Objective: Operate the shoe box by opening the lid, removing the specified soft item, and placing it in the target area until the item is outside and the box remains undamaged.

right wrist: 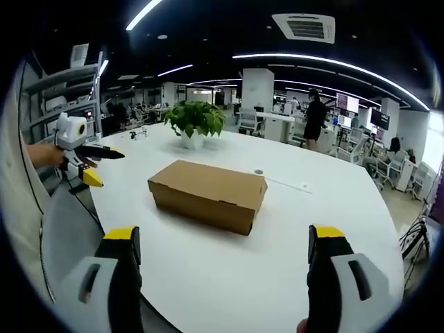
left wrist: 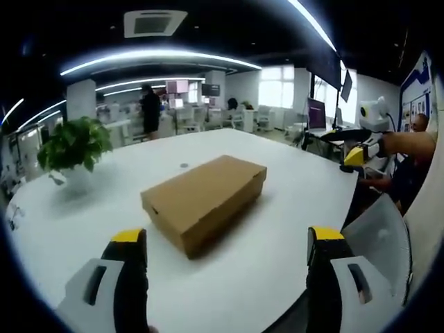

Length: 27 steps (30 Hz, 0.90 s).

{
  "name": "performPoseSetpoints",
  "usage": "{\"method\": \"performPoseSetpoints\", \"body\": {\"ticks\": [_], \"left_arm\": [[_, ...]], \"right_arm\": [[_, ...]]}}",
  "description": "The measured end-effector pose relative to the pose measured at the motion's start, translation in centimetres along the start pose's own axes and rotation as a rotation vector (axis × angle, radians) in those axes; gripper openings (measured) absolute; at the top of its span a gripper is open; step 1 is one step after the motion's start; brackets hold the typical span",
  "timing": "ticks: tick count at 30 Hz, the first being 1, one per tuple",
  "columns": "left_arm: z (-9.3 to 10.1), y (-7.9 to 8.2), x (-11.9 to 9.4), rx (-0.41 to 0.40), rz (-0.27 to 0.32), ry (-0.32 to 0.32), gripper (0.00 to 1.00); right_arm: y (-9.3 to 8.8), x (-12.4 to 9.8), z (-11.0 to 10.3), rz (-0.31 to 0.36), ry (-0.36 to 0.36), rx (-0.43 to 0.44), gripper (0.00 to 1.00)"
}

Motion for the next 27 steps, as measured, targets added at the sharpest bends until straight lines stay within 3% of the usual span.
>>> {"method": "performPoseSetpoints", "body": {"ticks": [7,27], "left_arm": [[-0.5,-1.1,0.9,0.005,-0.022,-0.002,0.97],[-1.3,-2.2,3.1,-0.018,-0.037,0.002,0.93]], "right_arm": [[-0.3,1.0,0.5,-0.003,0.006,-0.008,0.94],[-1.8,3.6,1.4,-0.03,0.025,-0.024,0.92]]}}
Point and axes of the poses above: the point that each gripper's makers call its tool centre point, and the gripper's own axes: x roughly forward along the fingers, z roughly to its right, y roughly out of its top, the point moved 5 cm from there along -x, roughly backward along the fingers, and after that the axes turned 4 degrees about -y, right-handed, at the moved point
